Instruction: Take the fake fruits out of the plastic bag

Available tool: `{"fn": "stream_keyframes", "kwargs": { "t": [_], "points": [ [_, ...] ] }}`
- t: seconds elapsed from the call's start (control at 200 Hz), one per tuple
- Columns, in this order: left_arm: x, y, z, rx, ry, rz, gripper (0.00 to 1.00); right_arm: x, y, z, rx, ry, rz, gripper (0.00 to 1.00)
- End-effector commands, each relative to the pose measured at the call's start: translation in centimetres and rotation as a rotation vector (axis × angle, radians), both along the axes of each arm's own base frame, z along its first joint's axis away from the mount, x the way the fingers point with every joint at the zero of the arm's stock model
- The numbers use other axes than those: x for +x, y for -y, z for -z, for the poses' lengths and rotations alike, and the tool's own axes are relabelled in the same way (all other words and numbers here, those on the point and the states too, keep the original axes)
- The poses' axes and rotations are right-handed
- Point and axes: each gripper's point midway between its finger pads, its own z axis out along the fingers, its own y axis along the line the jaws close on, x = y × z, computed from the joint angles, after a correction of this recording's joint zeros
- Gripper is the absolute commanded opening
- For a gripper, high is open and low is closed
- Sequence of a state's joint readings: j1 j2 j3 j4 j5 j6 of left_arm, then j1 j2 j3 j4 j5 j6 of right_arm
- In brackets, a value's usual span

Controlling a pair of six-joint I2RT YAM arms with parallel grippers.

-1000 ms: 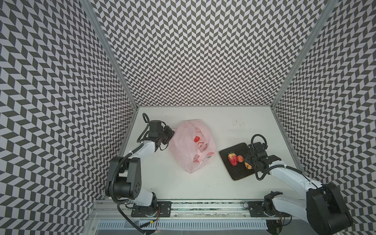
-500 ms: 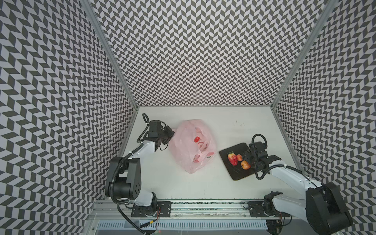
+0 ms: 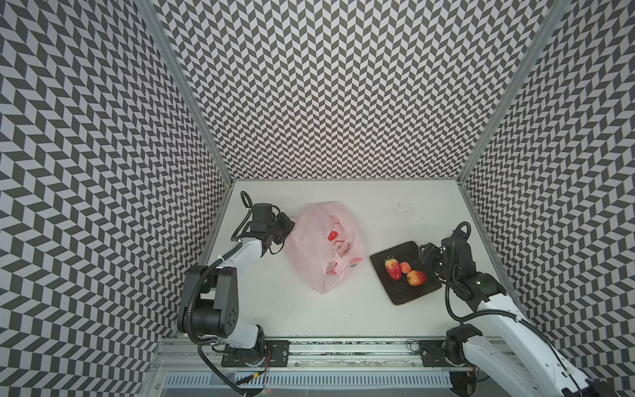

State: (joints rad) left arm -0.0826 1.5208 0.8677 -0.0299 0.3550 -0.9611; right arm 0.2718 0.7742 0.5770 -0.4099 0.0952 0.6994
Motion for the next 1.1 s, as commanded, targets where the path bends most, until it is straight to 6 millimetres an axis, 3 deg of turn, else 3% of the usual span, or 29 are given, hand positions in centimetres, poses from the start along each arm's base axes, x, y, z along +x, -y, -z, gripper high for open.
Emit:
{"fn": "stream_keyframes", "kwargs": {
  "t": [0.0, 0.155, 0.28, 0.386, 0.526, 0.831, 1.097],
  "points": [
    [0.4, 0.2, -1.7, -0.008, 0.045, 0.011, 0.00, 1.2, -4.3, -5.8, 0.074, 0.271, -0.246, 0.56],
    [0.0, 0.2, -1.7, -0.015, 0.048, 0.009, 0.00, 1.5, -8.8, -7.1, 0.062, 0.342, -0.428, 0.52],
    [-0.3, 0.3, -1.5, -0.024, 0.044, 0.010, 0.00, 1.7, -14.2, -7.4, 0.020, 0.362, -0.597, 0.50],
    [-0.5, 0.5, -1.5, -0.027, 0.046, 0.014, 0.00, 1.8, -18.6, -6.4, 0.034, 0.322, -0.719, 0.49],
    [-0.7, 0.4, -1.6, -0.031, 0.050, 0.012, 0.00, 2.0, -22.7, -4.5, 0.038, 0.250, -0.791, 0.48],
    [-1.3, 1.1, -1.2, -0.044, 0.044, 0.031, 0.00, 4.0, -26.3, 1.2, 0.093, 0.058, -0.709, 0.44],
    [-1.9, 2.3, -1.0, -0.044, 0.037, 0.058, 0.00, 6.7, -29.0, 3.6, 0.113, 0.012, -0.662, 0.45]
  ]
}}
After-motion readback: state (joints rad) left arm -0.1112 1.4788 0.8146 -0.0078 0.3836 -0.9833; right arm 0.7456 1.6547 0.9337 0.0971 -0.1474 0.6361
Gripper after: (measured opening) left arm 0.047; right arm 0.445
